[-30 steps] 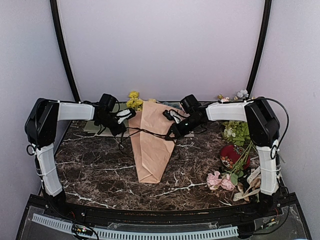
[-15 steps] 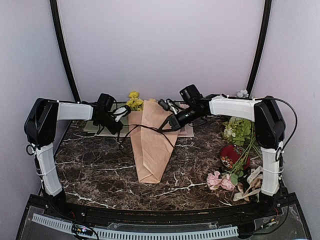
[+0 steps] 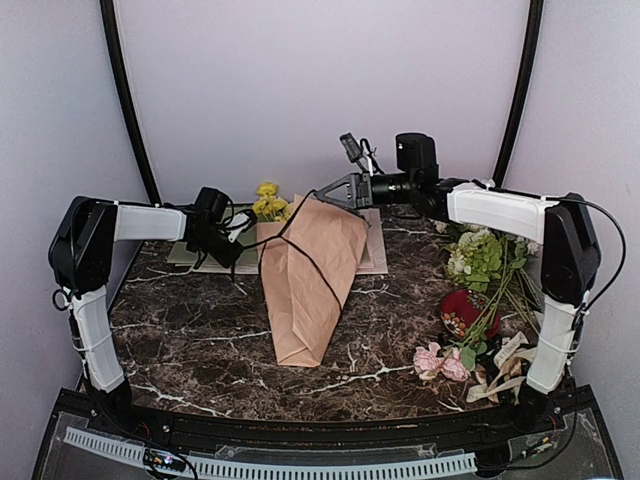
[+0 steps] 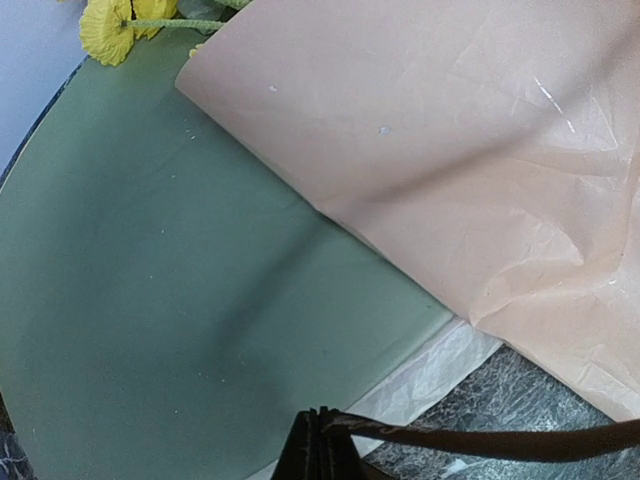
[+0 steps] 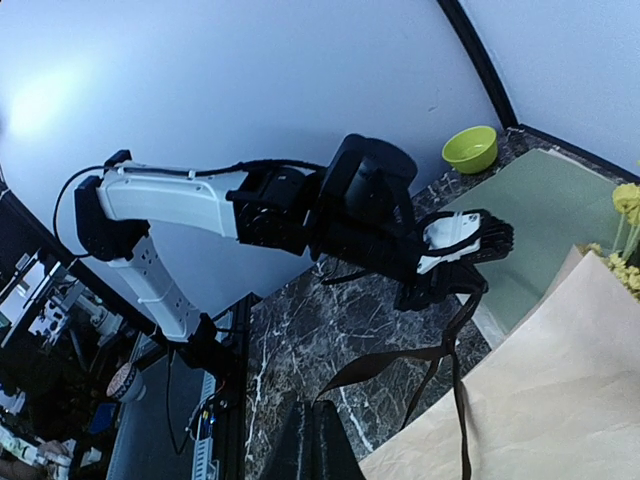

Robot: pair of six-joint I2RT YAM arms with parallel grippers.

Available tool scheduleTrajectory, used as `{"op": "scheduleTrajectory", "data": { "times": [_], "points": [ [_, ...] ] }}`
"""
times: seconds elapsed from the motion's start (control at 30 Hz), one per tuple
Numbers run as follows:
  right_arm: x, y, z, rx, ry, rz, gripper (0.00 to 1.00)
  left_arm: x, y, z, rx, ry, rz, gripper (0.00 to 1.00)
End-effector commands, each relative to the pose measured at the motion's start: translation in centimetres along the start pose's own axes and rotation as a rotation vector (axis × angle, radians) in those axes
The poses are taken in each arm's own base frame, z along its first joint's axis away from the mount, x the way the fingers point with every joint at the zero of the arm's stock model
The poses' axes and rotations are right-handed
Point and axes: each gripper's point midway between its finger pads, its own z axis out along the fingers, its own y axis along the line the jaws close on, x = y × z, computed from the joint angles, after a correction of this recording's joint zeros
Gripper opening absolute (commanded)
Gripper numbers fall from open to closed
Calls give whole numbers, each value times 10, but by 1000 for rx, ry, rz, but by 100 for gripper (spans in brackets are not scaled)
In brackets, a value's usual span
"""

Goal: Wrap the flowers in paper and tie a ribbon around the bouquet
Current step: Tie the ribbon around the folded bouquet.

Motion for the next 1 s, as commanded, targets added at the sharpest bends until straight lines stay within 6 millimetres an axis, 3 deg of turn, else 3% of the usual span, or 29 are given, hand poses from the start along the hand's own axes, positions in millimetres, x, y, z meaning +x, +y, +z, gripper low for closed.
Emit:
{"op": "scheduleTrajectory", "data": {
  "times": [0.0,0.2,0.53,0.73,0.97],
  "points": [
    [-35,-22,-8,69,-131,-2,0,1,6,-16,-31,10,-66,0],
    [-32,-53,-1,168,-133,2,0,-9,5,-33,-24,-29,-148,0],
    [-37,-68,6,195,-119,-12,0,-28,3,-53,3,-118,-181,0],
    [-52,-61,5,196,-140,-50,0,-37,5,-64,-7,-168,-224,0],
    [-80,-35,-1,158,-191,-123,0,-46,-1,-75,-1,-205,-238,0]
  ]
}}
